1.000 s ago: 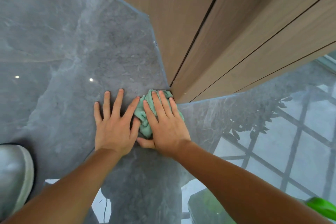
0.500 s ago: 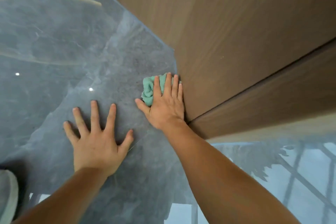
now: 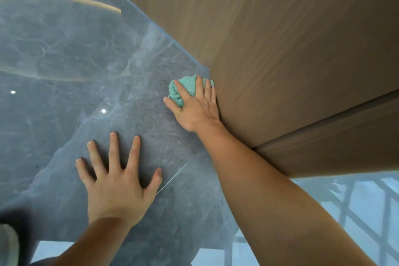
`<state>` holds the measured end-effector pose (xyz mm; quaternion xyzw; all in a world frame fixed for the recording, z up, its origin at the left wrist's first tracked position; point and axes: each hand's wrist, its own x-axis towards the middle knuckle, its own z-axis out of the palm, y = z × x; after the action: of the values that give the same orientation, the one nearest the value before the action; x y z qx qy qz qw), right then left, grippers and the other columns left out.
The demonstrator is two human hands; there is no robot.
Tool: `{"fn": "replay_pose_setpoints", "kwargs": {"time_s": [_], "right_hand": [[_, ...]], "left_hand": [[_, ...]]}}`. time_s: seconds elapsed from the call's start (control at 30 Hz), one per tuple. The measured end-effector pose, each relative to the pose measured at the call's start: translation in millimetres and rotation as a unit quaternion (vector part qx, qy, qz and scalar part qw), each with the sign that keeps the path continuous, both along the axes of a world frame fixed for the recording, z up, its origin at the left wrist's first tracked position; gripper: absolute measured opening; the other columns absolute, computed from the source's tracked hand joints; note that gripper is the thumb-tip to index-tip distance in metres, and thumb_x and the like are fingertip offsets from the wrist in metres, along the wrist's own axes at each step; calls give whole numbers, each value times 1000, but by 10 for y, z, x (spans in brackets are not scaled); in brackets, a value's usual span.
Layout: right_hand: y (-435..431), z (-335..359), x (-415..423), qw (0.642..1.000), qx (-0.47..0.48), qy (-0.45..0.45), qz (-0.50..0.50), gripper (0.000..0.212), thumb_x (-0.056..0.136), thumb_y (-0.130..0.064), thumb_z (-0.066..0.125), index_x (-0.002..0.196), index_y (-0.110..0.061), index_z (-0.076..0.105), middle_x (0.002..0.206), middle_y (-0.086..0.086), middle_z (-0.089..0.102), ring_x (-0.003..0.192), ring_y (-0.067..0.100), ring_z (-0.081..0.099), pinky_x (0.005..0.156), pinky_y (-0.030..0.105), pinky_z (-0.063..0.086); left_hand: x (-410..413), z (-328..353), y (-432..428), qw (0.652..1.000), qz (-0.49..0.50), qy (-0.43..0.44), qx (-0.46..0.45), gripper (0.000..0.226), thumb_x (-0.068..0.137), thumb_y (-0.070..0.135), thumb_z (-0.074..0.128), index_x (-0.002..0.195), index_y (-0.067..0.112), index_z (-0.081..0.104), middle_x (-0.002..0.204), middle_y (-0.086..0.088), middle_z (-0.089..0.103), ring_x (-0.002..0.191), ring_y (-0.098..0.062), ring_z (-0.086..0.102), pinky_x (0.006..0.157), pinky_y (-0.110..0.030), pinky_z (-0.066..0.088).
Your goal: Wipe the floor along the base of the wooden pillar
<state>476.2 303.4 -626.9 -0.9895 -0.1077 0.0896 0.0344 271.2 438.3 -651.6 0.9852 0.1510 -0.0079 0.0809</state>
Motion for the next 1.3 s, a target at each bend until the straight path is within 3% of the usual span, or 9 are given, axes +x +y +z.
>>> {"fn": "replay_pose_setpoints", "kwargs": {"time_s": [0.23, 0.37, 0.63, 0.77, 0.83, 0.93, 1.1, 1.17, 1.3], "right_hand": [[-310, 58, -1317, 999, 39, 20, 24, 82, 83, -80, 20, 154, -39, 18, 165, 15, 0, 151, 33, -4, 121, 52, 3], [-647, 69, -2011, 997, 16, 21, 74, 82, 88, -78, 27, 155, -30, 21, 164, 18, 8, 150, 37, 7, 120, 53, 12], [-1125, 127, -2513, 989, -29, 58, 130, 79, 93, -73, 25, 156, -27, 20, 165, 16, 4, 151, 35, -2, 120, 55, 11], [-1503, 102, -2594, 989, -23, 46, 136, 73, 94, -70, 29, 152, -24, 32, 162, 17, 18, 150, 37, 9, 118, 58, 18], [-1766, 103, -2615, 993, -49, 59, 89, 75, 94, -71, 25, 150, -23, 34, 161, 18, 22, 150, 37, 9, 119, 58, 16], [-2441, 144, -2598, 982, -136, 100, -82, 88, 88, -78, 3, 155, -24, 20, 165, 16, 8, 151, 31, -8, 122, 53, 1], [-2947, 307, -2333, 905, -91, 158, -384, 109, 67, -86, -5, 157, -26, 8, 164, 17, -8, 149, 40, -13, 120, 54, -4], [-2609, 268, -2255, 897, -85, 140, -411, 107, 71, -86, 1, 157, -23, 1, 162, 24, -14, 147, 45, -15, 119, 54, -6], [-1571, 133, -2325, 947, -58, 110, -295, 115, 72, -90, 1, 155, -11, -9, 154, 34, -24, 141, 53, -25, 113, 60, -15]], "left_hand": [[14, 39, -6, 1000, -4, 28, -4, 89, 84, 79, 30, 159, 30, 27, 168, -16, 20, 151, -54, 6, 118, -69, 4], [2, 43, -28, 999, 2, 38, -5, 91, 82, 79, 30, 159, 30, 24, 169, -15, 16, 151, -53, 3, 119, -70, 3], [12, 84, -42, 998, 7, 54, -26, 92, 82, 80, 26, 160, 32, 19, 170, -15, 9, 152, -52, -1, 119, -69, -1], [11, 68, -47, 998, 7, 57, -23, 91, 82, 80, 25, 159, 32, 20, 169, -15, 10, 152, -51, -1, 119, -69, -1], [10, 48, -49, 998, 8, 55, -24, 91, 82, 80, 25, 159, 32, 21, 169, -15, 10, 152, -51, -1, 119, -69, -2], [5, 26, -64, 998, 9, 52, -24, 91, 82, 81, 24, 159, 32, 20, 170, -14, 9, 152, -51, -1, 118, -68, -3], [-10, 1, -68, 999, 4, 36, -25, 90, 84, 81, 24, 159, 31, 23, 169, -15, 9, 151, -52, -1, 118, -69, -1], [-10, 6, -60, 999, 7, 37, -22, 90, 84, 81, 24, 159, 31, 23, 169, -15, 9, 151, -53, 0, 118, -70, -1], [2, 25, -54, 999, 6, 31, -30, 90, 83, 81, 23, 158, 31, 22, 169, -16, 9, 151, -54, 1, 118, -72, 4]]}}
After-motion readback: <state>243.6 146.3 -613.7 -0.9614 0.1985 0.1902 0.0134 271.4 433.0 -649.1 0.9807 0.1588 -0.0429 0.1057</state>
